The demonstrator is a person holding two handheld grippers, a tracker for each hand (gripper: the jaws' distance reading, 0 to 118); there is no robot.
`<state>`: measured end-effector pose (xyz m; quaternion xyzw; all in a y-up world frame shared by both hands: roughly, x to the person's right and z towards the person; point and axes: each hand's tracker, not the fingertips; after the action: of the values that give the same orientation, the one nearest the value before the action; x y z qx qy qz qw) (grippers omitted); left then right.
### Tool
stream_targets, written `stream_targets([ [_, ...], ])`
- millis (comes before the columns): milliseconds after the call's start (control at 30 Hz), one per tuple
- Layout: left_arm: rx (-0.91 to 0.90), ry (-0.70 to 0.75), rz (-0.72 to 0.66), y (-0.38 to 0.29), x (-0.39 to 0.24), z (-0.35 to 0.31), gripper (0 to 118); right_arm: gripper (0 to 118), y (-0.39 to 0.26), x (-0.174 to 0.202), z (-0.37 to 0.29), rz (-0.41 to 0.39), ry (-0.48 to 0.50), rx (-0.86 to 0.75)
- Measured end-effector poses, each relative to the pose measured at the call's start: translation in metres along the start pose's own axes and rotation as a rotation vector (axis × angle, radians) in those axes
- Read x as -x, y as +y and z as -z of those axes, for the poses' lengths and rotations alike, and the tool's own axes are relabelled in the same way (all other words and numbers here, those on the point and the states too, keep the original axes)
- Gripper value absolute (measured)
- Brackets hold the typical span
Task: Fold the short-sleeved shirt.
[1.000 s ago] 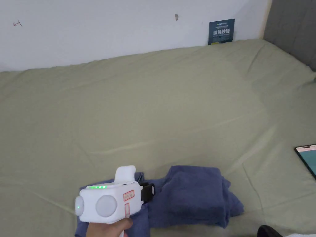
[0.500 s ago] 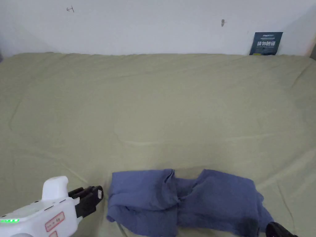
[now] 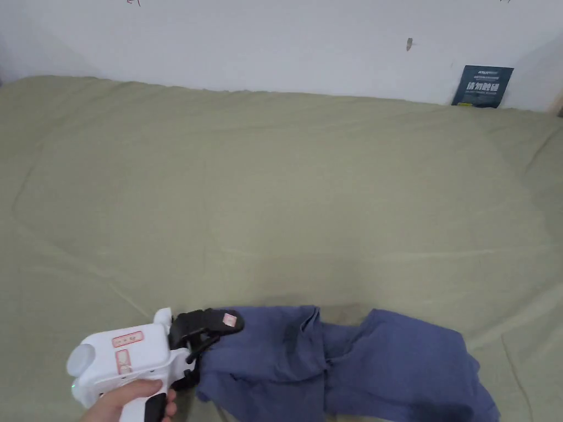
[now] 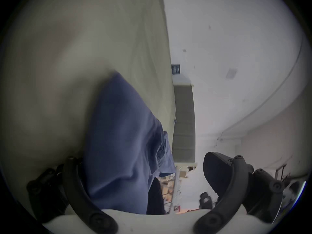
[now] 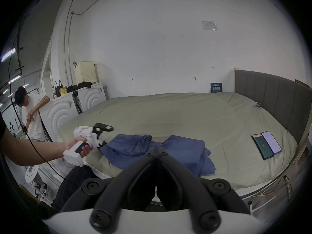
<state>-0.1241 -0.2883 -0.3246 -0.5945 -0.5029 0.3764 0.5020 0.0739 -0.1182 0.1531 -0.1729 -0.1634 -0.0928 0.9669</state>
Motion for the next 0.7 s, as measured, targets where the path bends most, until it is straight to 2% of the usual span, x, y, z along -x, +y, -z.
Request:
stream_targets([
  [33, 0.014, 0.042, 0.056, -0.003, -0.007, 0.014, 103, 0, 0.001, 0.001, 0.002, -0.004, 0.004, 0.006],
  [67, 0.006, 0.104, 0.080, -0.006, -0.014, 0.024, 65, 0, 0.001, 0.002, 0.003, -0.006, 0.005, 0.008],
  [100, -0.002, 0.150, 0.076, -0.006, -0.016, 0.028, 8, 0, 0.001, 0.002, 0.003, -0.007, 0.005, 0.007],
  [167, -0.068, 0.462, 0.031, -0.011, -0.009, 0.038, 7, 0, 0.001, 0.002, 0.001, 0.001, 0.002, -0.006],
  [233, -0.130, 0.275, 0.011, -0.019, -0.012, 0.026, 7, 0, 0.002, 0.001, -0.002, 0.013, 0.008, -0.014],
  [267, -0.168, 0.364, 0.030, -0.025, -0.024, 0.020, 8, 0, 0.001, 0.001, -0.004, 0.012, 0.008, -0.016],
  [367, -0.256, 0.494, 0.175, -0.038, -0.051, -0.012, 7, 0, -0.002, -0.003, -0.010, -0.003, 0.004, -0.026],
  [400, -0.264, 0.490, 0.195, -0.038, -0.059, -0.025, 7, 0, -0.003, -0.005, -0.011, -0.002, 0.005, -0.028],
  [533, -0.310, 0.809, 0.406, -0.039, -0.102, -0.060, 7, 0, -0.007, -0.012, -0.012, 0.001, 0.009, -0.036],
  [600, -0.307, 0.824, 0.447, -0.057, -0.127, -0.050, 7, 0, -0.010, -0.014, -0.010, 0.013, 0.019, -0.043],
  [700, -0.260, 0.762, 0.544, -0.086, -0.156, -0.009, 7, 0, -0.012, -0.015, -0.004, 0.028, 0.019, -0.037],
])
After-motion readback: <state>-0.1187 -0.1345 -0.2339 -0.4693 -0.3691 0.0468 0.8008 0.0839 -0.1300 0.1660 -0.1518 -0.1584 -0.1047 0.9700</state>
